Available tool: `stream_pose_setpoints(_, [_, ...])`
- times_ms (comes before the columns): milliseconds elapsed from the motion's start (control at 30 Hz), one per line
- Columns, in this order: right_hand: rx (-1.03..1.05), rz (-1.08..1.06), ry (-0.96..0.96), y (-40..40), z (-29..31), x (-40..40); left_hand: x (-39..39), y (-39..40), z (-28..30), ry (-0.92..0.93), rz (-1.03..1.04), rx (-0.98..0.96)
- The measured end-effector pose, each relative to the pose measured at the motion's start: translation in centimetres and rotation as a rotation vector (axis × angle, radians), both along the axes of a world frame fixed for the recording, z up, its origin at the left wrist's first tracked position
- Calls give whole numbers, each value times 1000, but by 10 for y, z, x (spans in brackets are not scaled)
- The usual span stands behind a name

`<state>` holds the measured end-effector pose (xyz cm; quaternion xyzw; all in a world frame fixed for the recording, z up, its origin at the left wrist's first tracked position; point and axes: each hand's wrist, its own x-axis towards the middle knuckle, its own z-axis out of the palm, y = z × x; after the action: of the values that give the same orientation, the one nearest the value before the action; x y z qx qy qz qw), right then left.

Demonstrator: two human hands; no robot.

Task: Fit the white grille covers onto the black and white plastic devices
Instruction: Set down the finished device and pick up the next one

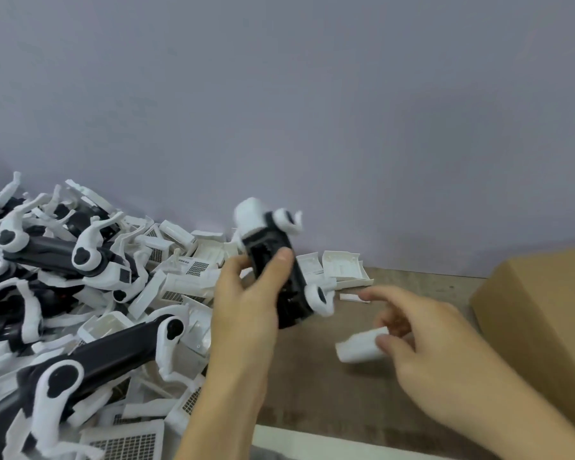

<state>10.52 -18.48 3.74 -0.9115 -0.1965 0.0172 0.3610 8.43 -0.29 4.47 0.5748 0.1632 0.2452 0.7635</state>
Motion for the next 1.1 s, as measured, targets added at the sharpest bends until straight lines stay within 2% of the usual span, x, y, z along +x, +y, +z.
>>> stream_pose_setpoints(100, [-6, 115, 38, -16, 21, -2, -1, -9, -8, 92, -72, 383])
stream_pose_setpoints(200, [189, 116, -39, -12, 26, -2, -1, -23, -13, 140, -201, 526])
stream_pose_setpoints(333, [404, -67, -293, 3, 16, 1, 1, -34, -17, 146, -391, 375])
stream_pose_setpoints(533, [704, -141, -442, 30, -2, -1, 3, -39, -24, 100, -545, 210])
stream_pose_setpoints(667, [567, -256, -661, 33, -7, -4, 4, -42, -24, 128, -638, 180])
stream_pose_setpoints(733, [537, -304, -669, 31, -6, -6, 4, -45, -25, 134, -559, 233])
stream_pose_setpoints(833, [553, -356, -530, 21, 4, -5, 6, -40, -24, 134, -356, 239])
stream_pose_setpoints(900, [522, -214, -236, 9, 16, -6, 8, -30, -22, 112, -212, 180])
stream_pose_setpoints(1033, [-42, 260, 347, -9, 34, -10, 10, -14, -23, 101, -30, 76])
stream_pose_setpoints(1100, [-275, 388, 533, 1, 35, -16, 10, -14, -24, 106, -24, 52])
